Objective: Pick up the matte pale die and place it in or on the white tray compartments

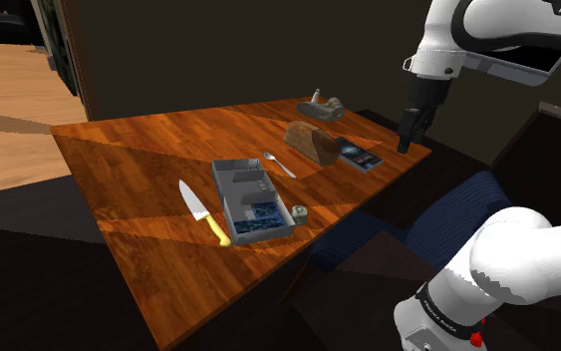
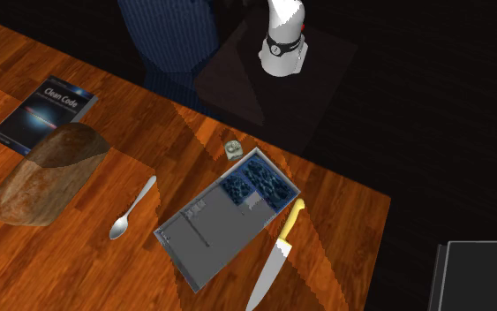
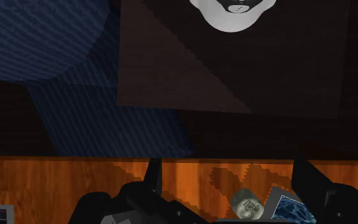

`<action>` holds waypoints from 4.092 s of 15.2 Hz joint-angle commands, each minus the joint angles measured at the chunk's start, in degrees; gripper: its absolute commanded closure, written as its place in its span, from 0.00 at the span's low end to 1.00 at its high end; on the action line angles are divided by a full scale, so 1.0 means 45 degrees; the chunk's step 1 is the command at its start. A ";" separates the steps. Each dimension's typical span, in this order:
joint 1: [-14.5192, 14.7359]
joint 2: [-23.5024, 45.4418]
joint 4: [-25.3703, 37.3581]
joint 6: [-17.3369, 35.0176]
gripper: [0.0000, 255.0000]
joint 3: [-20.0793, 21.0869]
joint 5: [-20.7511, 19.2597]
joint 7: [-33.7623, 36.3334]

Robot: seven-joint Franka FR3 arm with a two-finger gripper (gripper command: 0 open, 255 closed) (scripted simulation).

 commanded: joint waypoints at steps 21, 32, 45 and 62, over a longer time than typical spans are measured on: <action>0.0979 0.5991 -0.3398 1.0989 0.00 0.0590 0.1142 0.1346; 0.1334 1.0673 -0.2435 1.5353 0.00 0.0901 0.1507 0.1660; 0.1302 1.1762 -0.2372 1.6382 1.00 0.0895 0.1497 0.1626; 0.1326 1.0041 -0.2405 1.4691 1.00 0.0912 0.1509 0.1666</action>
